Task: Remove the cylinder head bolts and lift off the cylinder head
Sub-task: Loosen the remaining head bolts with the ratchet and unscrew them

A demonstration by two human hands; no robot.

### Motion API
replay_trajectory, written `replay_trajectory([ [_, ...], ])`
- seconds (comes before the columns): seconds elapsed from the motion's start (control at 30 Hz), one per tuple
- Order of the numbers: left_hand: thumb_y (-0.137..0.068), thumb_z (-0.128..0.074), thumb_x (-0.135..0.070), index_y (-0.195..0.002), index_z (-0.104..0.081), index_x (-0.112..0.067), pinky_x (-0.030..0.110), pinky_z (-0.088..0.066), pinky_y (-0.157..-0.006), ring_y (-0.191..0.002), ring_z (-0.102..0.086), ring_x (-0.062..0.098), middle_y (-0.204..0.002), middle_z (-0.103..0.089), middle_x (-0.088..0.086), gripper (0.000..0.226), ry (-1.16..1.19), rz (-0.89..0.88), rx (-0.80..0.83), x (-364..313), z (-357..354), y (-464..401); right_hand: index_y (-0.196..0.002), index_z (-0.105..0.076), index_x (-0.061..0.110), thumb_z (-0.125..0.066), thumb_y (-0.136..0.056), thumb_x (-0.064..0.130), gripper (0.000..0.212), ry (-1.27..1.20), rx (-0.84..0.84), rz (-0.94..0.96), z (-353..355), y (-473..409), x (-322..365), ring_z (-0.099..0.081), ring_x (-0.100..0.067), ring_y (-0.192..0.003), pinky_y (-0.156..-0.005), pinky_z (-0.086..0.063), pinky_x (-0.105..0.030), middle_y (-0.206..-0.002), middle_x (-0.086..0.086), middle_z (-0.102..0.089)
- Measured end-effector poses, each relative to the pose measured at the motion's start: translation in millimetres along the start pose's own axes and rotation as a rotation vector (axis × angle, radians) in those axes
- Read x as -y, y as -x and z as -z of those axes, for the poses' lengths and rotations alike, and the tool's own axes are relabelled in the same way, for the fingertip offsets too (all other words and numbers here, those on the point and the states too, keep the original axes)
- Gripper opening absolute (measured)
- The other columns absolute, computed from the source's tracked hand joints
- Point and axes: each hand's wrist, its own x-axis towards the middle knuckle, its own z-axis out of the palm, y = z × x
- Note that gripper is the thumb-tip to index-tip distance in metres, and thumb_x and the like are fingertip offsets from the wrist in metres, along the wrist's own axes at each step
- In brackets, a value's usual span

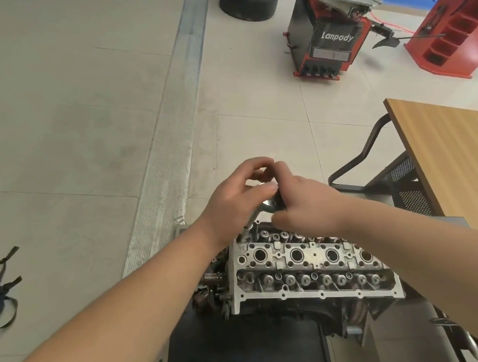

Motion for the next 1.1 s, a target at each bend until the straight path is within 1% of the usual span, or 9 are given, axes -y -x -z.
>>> replay_trajectory([
  [0.13,-0.109,-0.056,-0.028,-0.131,-0.068,-0.026,0.045,-0.054,-0.101,-0.108,-0.069,0.021,-0.111,-0.074,0.004,0.025,-0.217,0.038,-0.063,-3.7,-17.1,-12.3,-0.129,-0.033,0.02,-0.062,-0.087,0.004,0.053,-0.196,0.037,0.01,7.8,5.0,-12.1,-0.062,-0.002,-0.061,-0.049,-0.046,-0.021,-0.082,-0.003,-0.065],
  [0.23,-0.11,-0.051,-0.024,-0.122,-0.074,-0.026,0.036,-0.054,-0.094,-0.099,-0.069,0.014,-0.104,-0.076,0.0,0.026,-0.315,-0.004,-0.078,-5.9,-15.1,-18.9,-0.118,-0.043,0.025,-0.066,-0.091,0.016,0.037,-0.179,0.041,-0.077,10.9,13.8,-22.7,-0.069,-0.009,-0.058,-0.053,-0.055,-0.033,-0.087,-0.001,-0.071],
  [0.33,-0.111,-0.047,-0.02,-0.12,-0.073,-0.026,0.029,-0.048,-0.077,-0.078,-0.061,0.012,-0.083,-0.068,-0.003,0.028,-0.47,-0.029,-0.04,-12.1,-14.5,-21.1,-0.1,-0.054,0.035,-0.067,-0.091,0.027,0.018,-0.085,0.144,-0.115,15.3,36.9,-48.0,-0.071,-0.006,-0.057,-0.046,-0.05,-0.019,-0.084,0.005,-0.071],
  [0.43,-0.104,-0.046,-0.004,-0.114,-0.071,-0.022,0.023,-0.049,-0.085,-0.094,-0.063,0.008,-0.099,-0.069,-0.011,0.032,-0.808,-0.143,0.089,-29.0,-19.1,-23.0,-0.092,-0.056,0.04,-0.066,-0.092,0.04,0.01,0.04,0.174,-0.109,23.1,60.9,-75.3,-0.067,-0.001,-0.054,-0.043,-0.044,-0.013,-0.077,0.007,-0.07],
  [0.5,-0.096,-0.048,-0.001,-0.097,-0.067,-0.026,0.029,-0.05,-0.087,-0.093,-0.059,0.01,-0.091,-0.061,-0.018,0.031,-1.063,-0.175,0.235,-43.7,-26.6,-27.2,-0.094,-0.062,0.038,-0.068,-0.092,0.048,0.012,-0.023,0.182,-0.116,24.8,68.6,-86.3,-0.064,-0.003,-0.048,-0.044,-0.048,-0.016,-0.073,0.005,-0.07],
  [0.6,-0.093,-0.049,-0.032,-0.091,-0.067,-0.025,0.036,-0.049,-0.072,-0.079,-0.06,0.012,-0.079,-0.063,-0.014,0.019,-1.15,-0.081,0.34,-50.2,-31.3,-33.0,-0.089,-0.064,0.036,-0.068,-0.094,0.049,0.014,-0.039,0.175,-0.061,23.5,69.0,-92.3,-0.057,0.0,-0.042,-0.039,-0.04,-0.014,-0.066,0.006,-0.067],
  [0.73,-0.078,-0.046,-0.091,-0.078,-0.061,-0.032,0.031,-0.043,-0.057,-0.061,-0.055,0.006,-0.066,-0.06,-0.011,0.061,-1.334,-0.108,0.372,-38.8,-30.4,-31.3,-0.074,-0.056,0.041,-0.065,-0.094,0.04,0.022,0.075,0.103,0.038,28.8,59.9,-92.0,-0.058,-0.001,-0.045,-0.038,-0.035,-0.014,-0.064,0.008,-0.065],
  [0.87,-0.082,-0.036,-0.088,-0.067,-0.044,-0.035,0.033,-0.049,-0.063,-0.061,-0.052,0.003,-0.064,-0.053,-0.015,0.056,-1.427,-0.236,0.188,-29.7,-32.8,-24.3,-0.072,-0.056,0.036,-0.063,-0.093,0.029,0.023,0.162,0.101,0.103,35.7,51.7,-89.5,-0.06,-0.009,-0.055,-0.049,-0.041,-0.024,-0.066,0.007,-0.064],
  [1.1,-0.086,-0.032,-0.084,-0.072,-0.057,-0.026,0.036,-0.049,-0.064,-0.063,-0.056,0.017,-0.063,-0.049,-0.013,0.064,-1.406,-0.335,0.086,-23.2,-35.2,-20.7,-0.087,-0.063,0.028,-0.057,-0.087,0.012,0.017,0.225,0.155,0.141,44.6,43.2,-90.1,-0.064,-0.018,-0.063,-0.051,-0.049,-0.031,-0.074,0.001,-0.065],
])
